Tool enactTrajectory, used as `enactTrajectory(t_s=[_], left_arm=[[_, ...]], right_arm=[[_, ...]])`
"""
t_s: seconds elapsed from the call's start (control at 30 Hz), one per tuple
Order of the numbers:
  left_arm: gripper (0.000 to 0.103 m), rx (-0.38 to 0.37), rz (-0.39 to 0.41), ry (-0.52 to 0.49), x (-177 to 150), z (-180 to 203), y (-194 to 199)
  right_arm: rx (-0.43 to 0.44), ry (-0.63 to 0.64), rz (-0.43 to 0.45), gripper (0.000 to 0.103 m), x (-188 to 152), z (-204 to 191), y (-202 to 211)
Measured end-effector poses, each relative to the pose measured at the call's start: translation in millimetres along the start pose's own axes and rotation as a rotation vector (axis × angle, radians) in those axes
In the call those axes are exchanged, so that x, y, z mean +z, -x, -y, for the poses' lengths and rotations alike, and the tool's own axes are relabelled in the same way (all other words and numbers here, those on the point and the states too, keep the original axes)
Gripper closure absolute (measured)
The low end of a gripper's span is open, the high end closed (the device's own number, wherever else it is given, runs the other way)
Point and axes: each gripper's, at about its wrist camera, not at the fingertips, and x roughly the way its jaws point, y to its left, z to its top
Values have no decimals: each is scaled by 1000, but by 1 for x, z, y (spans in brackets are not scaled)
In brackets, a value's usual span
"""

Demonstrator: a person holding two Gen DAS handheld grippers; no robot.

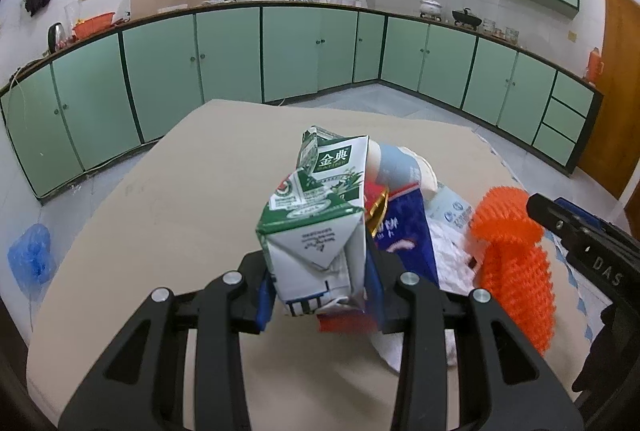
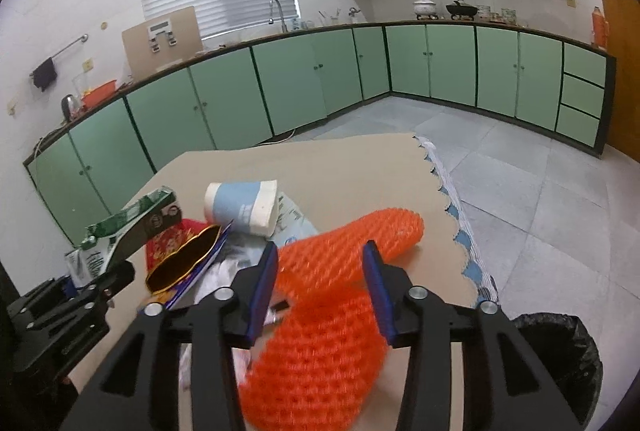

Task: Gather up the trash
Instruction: 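Lift the green carton with the left tool while the right tool lifts the orange sleeve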

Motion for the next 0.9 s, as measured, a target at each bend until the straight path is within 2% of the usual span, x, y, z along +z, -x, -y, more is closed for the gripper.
enactTrajectory(t_s=[0.03,0.1,0.27,0.3,0.33,0.4,0.53,0.9], left_arm=[[68,6,3,1,2,-1,-3],[68,14,5,6,6,-3,-7],[68,35,3,15,15,-6,-16],[68,37,2,12,15,-6,-17],[68,38,1,10,15,-5,-18],[68,38,-2,5,14,-4,-18],[68,34,-8,-1,14,-3,-18],[68,-23,19,-25,17,16,4]], right_arm=[[2,2,-11,46,1,-1,-4],[3,7,-30,42,1,-2,-13],[-15,34,-67,40,-4,-6,-28],[-8,36,-86,44,-5,-5,-32],[-10,42,-105,54,-7,-4,-36],[-5,54,-133,66,-9,-1,-39],[34,66,-143,92,-15,5,-35],[85,62,11,95,1,14,36]])
